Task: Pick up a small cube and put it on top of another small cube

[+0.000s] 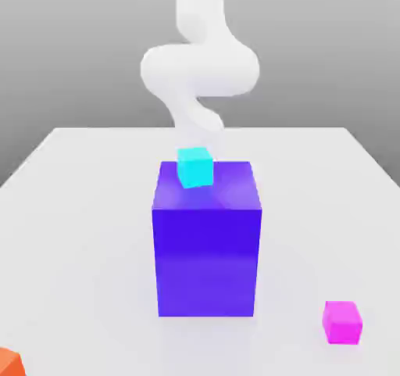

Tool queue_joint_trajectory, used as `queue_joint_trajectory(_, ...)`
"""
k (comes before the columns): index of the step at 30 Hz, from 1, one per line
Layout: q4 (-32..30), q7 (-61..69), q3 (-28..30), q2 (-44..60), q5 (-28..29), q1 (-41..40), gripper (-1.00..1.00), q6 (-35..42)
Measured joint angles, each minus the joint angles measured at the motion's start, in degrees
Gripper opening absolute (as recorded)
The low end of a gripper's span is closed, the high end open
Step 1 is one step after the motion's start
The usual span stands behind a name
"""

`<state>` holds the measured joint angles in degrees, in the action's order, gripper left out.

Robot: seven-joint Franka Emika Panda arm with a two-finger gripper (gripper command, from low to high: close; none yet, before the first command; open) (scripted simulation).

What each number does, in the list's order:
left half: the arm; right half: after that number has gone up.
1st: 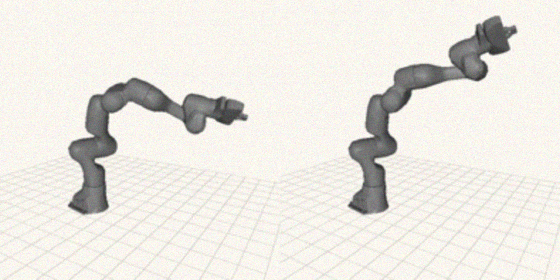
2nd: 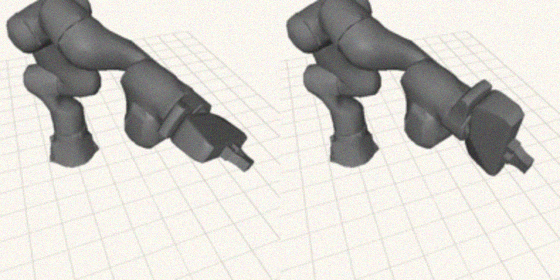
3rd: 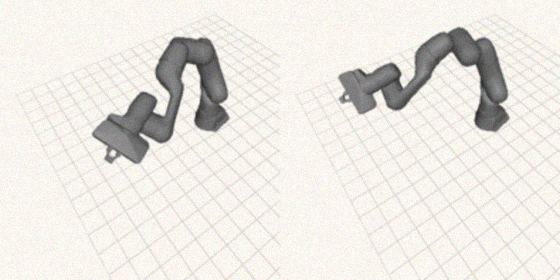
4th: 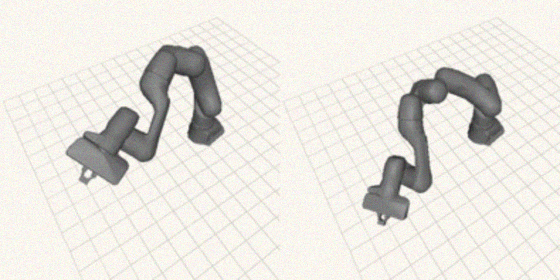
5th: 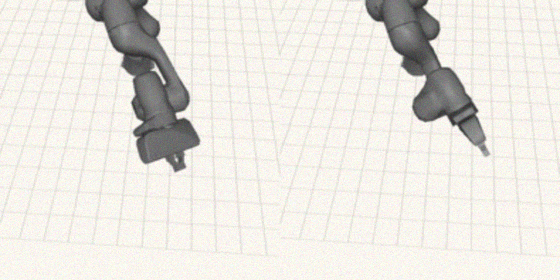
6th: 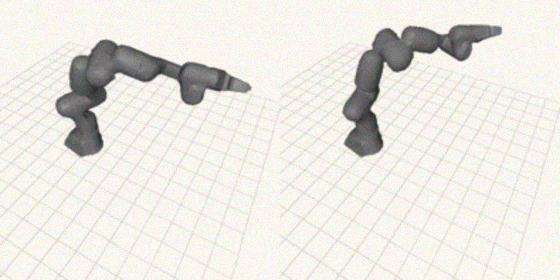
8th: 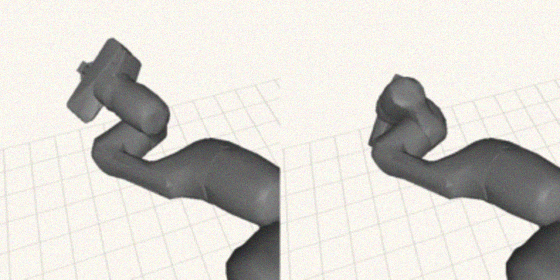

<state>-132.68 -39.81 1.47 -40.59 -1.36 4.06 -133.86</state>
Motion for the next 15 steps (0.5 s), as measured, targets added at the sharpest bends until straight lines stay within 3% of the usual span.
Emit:
queue_joint_trajectory(8, -2.9, 19.92, 3.18, 17.09, -4.97, 11.7, 0.0, -6.69)
queue_joint_trajectory(15, -5.37, 36.39, 2.41, 31.69, -8.38, 18.55, 0.0, -12.39)
